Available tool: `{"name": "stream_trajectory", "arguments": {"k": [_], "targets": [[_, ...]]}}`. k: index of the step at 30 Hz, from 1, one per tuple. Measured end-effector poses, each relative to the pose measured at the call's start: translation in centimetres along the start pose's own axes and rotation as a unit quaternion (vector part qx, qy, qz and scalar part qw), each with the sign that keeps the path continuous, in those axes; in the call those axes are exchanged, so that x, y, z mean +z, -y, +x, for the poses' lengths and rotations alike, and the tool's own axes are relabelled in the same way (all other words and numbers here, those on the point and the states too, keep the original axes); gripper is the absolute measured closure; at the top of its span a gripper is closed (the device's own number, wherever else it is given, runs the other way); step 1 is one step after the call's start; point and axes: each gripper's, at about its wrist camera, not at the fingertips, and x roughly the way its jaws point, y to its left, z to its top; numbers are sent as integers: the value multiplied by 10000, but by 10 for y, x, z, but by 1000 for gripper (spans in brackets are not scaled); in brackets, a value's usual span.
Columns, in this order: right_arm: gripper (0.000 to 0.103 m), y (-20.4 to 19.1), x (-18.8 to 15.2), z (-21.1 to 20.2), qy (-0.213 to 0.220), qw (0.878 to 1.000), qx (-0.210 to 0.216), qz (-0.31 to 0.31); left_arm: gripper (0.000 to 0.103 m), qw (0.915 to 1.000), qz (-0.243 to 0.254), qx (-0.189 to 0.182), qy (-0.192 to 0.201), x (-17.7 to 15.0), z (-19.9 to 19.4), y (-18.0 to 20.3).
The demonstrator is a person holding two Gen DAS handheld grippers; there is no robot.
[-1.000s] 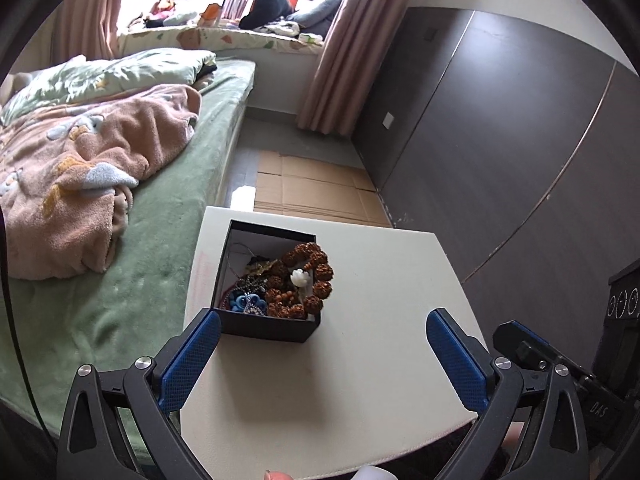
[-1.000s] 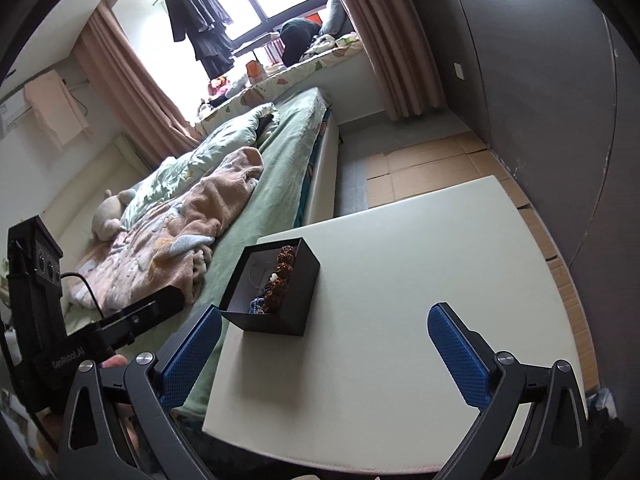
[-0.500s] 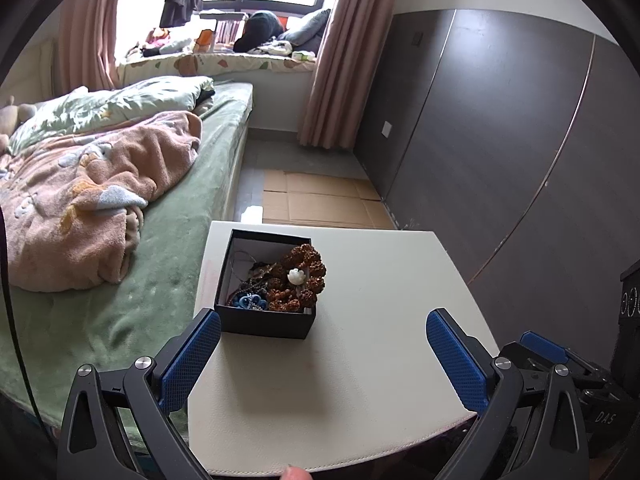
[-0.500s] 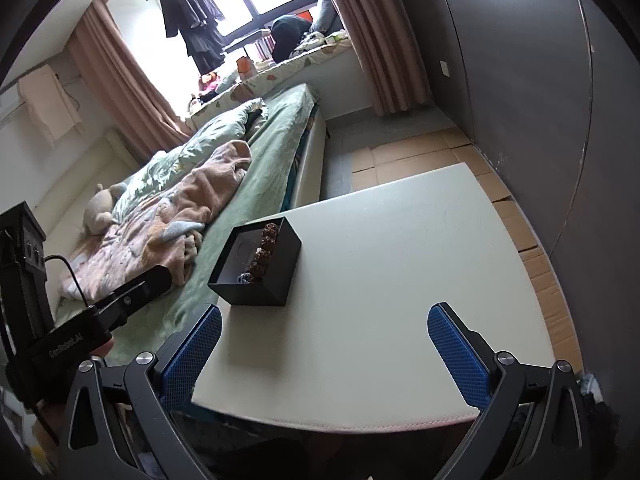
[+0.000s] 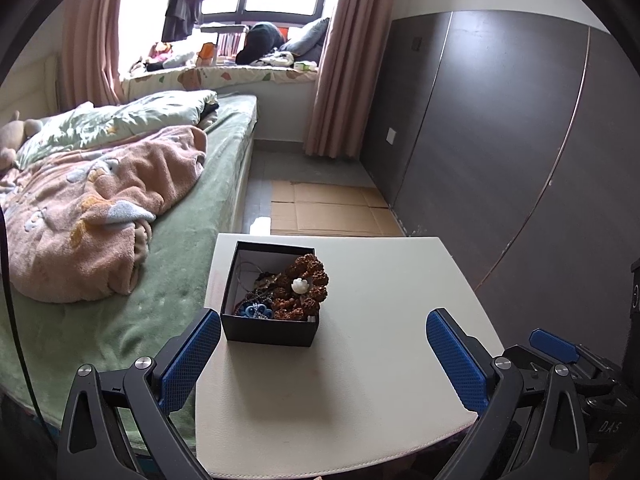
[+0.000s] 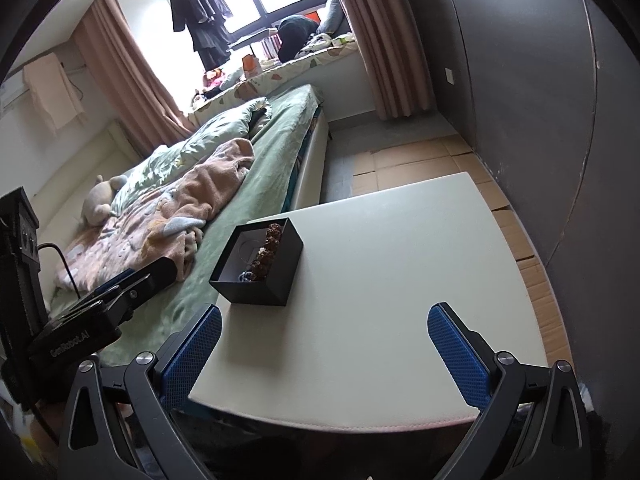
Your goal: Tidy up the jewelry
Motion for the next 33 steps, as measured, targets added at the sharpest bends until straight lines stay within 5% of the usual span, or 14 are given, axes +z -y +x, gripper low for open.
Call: {"name": "stream_trajectory", "arguments": {"k": [33], "targets": [[0, 1, -2, 2, -72, 10000, -39, -15, 1, 10000, -60, -60, 2, 0, -1, -6]]}}
